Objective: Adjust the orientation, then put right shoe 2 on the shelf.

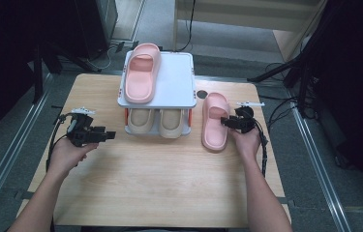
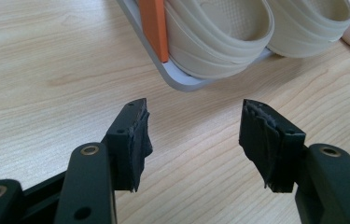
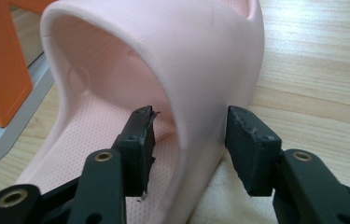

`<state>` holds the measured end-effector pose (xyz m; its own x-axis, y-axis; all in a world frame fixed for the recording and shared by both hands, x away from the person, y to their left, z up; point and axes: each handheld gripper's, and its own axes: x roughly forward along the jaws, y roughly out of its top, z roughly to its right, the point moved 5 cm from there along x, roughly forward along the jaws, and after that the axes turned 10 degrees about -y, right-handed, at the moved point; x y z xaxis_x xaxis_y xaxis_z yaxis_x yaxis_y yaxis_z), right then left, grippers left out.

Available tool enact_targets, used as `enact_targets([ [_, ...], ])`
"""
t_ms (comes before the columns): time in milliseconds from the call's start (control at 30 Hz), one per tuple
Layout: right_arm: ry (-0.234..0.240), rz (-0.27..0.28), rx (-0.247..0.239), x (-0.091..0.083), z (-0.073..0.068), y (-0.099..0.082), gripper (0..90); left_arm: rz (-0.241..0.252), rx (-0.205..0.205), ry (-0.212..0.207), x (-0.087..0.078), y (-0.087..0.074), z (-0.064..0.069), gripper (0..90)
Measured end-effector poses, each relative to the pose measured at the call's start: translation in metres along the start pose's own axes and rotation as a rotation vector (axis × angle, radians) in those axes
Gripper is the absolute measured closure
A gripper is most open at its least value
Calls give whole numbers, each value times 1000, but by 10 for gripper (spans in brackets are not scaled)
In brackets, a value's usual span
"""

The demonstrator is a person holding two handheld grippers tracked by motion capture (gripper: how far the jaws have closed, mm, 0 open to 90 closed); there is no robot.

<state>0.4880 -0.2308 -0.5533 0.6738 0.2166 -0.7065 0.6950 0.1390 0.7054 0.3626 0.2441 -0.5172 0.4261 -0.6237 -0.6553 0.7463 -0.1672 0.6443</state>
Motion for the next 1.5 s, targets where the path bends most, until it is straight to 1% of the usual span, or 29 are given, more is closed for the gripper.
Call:
enact_targets([
  [33, -3, 6, 10, 0, 1, 1, 544, -4, 0, -3, 0, -1, 0, 423],
  [67, -13, 11, 7, 1, 2, 1, 549, -4, 3, 0, 0, -1, 0, 423],
  [267, -21, 20, 20, 5, 3, 4, 558, 3, -4, 3, -2, -3, 0, 423],
  [367, -12, 14, 41, 7, 6, 4, 606, -3, -5, 5, -2, -6, -1, 423],
  [433, -16, 11, 49, 7, 7, 5, 655, -3, -10, 9, -3, -7, -2, 423],
  [500, -30, 11, 39, 6, 7, 6, 683, -1, -13, 11, -3, -8, -2, 423],
  [600, -62, 15, 17, 6, 8, 8, 735, -4, -12, 12, -4, -9, -3, 423],
  [800, -64, 15, 37, 4, 13, 9, 810, -7, -17, 13, -3, -10, -3, 423],
  [867, -58, 10, 49, 3, 14, 10, 818, -13, -15, 14, -2, -10, -4, 423],
  [1000, -55, -2, 42, 2, 14, 12, 824, -13, -14, 10, -1, -10, -3, 423],
  [1067, -54, -7, 48, 1, 14, 13, 832, -13, -14, 9, 0, -10, -3, 423],
  [1100, -53, -15, 61, 0, 14, 13, 833, -11, -16, 8, -1, -10, -3, 423],
  [1200, -55, -12, 74, -5, 17, 17, 833, -12, -15, 6, -2, -10, -4, 423],
  [1267, -50, -15, 71, -11, 17, 24, 833, -14, -14, 3, -2, -10, -4, 423],
  [1367, -54, -2, 52, -18, 15, 33, 834, -16, -12, 3, -1, -9, -4, 423],
  [1433, -49, -10, 47, -20, 12, 38, 833, -10, -16, -2, -1, -9, -4, 423],
  [1500, -56, -14, 32, -23, 10, 44, 833, -7, -17, -5, -1, -8, -4, 423],
])
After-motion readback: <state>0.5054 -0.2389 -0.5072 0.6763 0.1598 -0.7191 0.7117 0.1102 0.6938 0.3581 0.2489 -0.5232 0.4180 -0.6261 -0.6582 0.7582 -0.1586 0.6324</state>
